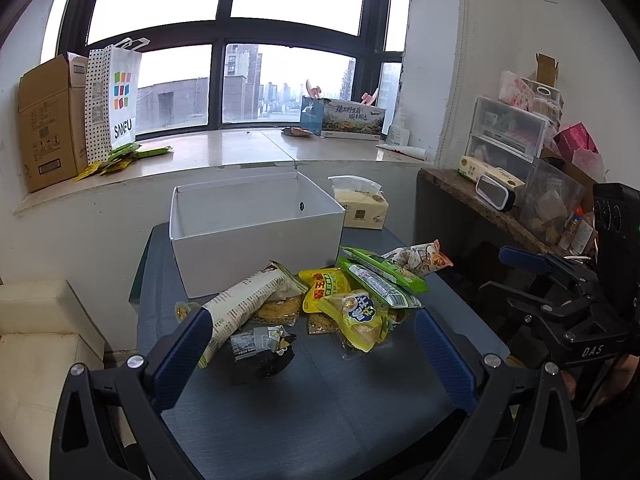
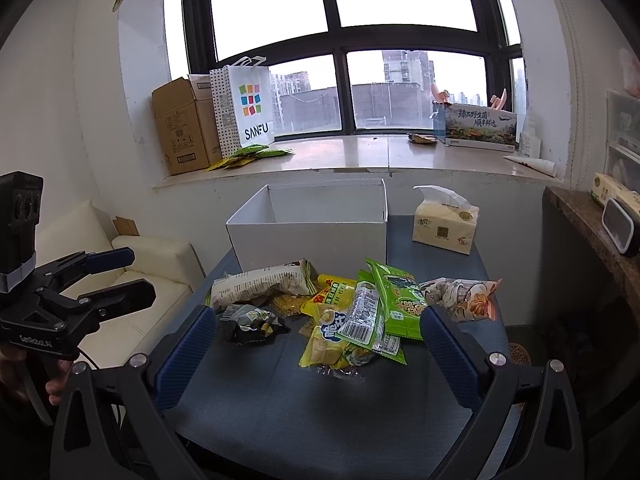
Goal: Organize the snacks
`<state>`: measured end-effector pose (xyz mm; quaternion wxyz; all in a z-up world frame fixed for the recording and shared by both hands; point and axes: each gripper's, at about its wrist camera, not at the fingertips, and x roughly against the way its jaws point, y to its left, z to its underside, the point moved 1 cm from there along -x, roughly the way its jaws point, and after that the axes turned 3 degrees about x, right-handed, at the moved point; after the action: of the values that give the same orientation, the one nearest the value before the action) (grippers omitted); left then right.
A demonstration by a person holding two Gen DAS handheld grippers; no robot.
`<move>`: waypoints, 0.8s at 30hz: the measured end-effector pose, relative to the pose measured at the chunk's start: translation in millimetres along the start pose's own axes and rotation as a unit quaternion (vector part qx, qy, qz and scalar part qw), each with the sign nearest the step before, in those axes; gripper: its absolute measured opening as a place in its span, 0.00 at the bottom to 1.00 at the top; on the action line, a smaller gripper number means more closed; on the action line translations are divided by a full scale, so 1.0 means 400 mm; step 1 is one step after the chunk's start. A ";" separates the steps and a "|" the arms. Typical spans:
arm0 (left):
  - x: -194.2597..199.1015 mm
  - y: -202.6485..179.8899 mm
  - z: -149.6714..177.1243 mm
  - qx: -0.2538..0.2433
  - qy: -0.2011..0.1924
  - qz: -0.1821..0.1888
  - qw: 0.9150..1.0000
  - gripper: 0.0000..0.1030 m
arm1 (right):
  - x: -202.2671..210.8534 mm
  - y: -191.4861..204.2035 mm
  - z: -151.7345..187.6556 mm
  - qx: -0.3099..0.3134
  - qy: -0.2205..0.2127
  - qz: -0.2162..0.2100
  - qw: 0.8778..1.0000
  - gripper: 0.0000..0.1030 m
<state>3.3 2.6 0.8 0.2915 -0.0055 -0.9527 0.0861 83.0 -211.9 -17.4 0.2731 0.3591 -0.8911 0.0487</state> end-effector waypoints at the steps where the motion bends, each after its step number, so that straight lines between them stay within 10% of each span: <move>1: 0.000 0.000 0.000 0.000 0.000 0.000 1.000 1.00 | 0.001 0.000 0.001 -0.001 0.000 0.000 1.000 1.00; 24: -0.006 -0.012 0.003 -0.015 0.003 -0.003 1.000 1.00 | -0.040 -0.056 0.010 -0.030 0.012 -0.008 0.999 1.00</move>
<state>4.9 -2.3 -0.6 0.2944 -0.0075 -0.9530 0.0712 105.5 -219.8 -31.5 0.2950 0.3570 -0.8860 0.0242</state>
